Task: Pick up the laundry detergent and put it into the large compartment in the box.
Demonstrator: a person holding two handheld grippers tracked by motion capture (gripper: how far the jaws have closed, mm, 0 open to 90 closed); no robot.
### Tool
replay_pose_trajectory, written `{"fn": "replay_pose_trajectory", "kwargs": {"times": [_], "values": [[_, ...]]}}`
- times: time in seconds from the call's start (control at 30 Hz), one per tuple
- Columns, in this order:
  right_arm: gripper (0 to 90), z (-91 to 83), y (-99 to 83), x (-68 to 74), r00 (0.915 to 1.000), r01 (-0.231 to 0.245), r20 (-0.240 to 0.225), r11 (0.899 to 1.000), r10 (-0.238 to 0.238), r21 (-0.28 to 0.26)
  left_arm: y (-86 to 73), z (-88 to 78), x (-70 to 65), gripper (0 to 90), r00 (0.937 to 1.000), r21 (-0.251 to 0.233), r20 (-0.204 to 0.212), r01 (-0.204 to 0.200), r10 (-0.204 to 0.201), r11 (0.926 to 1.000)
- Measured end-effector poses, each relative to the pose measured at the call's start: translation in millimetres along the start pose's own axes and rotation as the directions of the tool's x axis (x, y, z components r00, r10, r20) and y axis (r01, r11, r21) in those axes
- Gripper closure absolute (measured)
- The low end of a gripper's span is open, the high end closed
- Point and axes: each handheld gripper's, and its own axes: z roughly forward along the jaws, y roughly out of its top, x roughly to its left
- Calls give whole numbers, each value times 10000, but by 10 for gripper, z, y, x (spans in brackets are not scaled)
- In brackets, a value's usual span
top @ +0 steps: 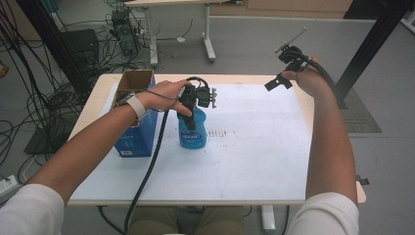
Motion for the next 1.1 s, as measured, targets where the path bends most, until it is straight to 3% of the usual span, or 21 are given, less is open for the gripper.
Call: {"fn": "replay_pose_trajectory", "kwargs": {"times": [1.1], "values": [[110, -26, -15, 11, 10000, 6, 10, 10000, -6, -23, -4, 0, -7, 380, 10000, -16, 3, 82, -82, 10000]]}}
